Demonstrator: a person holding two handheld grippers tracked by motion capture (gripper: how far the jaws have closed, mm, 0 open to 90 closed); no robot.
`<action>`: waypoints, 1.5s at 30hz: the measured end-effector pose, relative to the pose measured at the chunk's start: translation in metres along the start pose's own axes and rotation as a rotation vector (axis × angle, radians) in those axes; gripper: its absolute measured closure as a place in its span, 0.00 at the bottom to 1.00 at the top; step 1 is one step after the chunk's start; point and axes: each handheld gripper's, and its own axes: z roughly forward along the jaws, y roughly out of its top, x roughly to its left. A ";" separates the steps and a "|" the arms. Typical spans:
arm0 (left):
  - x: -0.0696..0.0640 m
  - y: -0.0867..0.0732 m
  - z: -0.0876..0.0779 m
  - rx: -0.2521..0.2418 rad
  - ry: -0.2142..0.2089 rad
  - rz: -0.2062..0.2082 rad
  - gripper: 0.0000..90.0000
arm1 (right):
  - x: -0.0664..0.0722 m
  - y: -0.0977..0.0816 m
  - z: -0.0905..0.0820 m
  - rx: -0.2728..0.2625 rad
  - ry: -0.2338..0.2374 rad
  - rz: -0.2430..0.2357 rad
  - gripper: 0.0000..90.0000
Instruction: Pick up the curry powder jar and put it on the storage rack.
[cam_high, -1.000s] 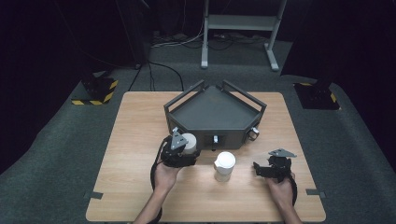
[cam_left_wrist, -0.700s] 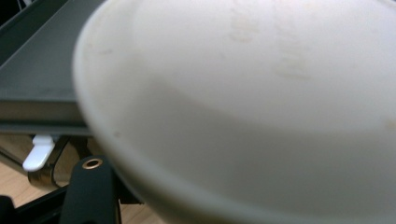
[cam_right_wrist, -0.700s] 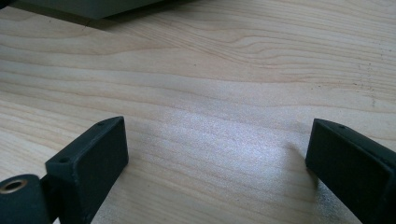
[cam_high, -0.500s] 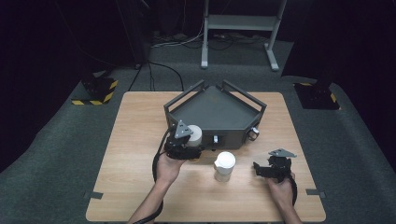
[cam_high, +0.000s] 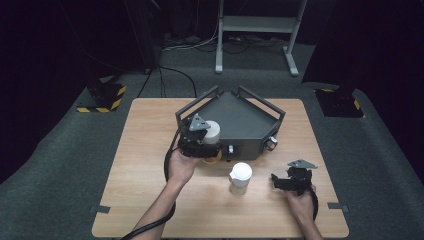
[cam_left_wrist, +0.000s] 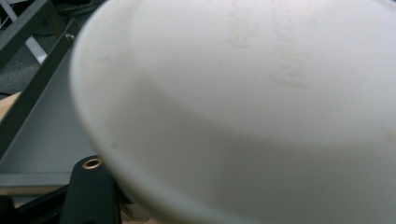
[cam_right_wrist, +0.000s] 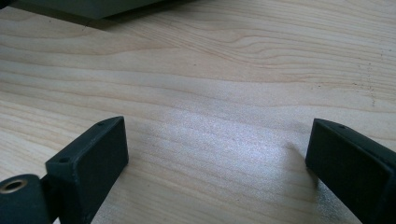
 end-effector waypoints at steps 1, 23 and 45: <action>0.000 0.003 0.000 0.001 0.002 0.002 0.37 | 0.000 0.000 0.000 0.000 0.000 0.000 0.05; 0.014 0.044 0.018 0.009 0.098 -0.022 0.37 | 0.000 0.000 0.000 0.000 -0.002 -0.002 0.06; 0.026 0.050 0.055 0.051 0.175 -0.080 0.37 | 0.000 0.000 0.000 0.000 -0.002 -0.003 0.06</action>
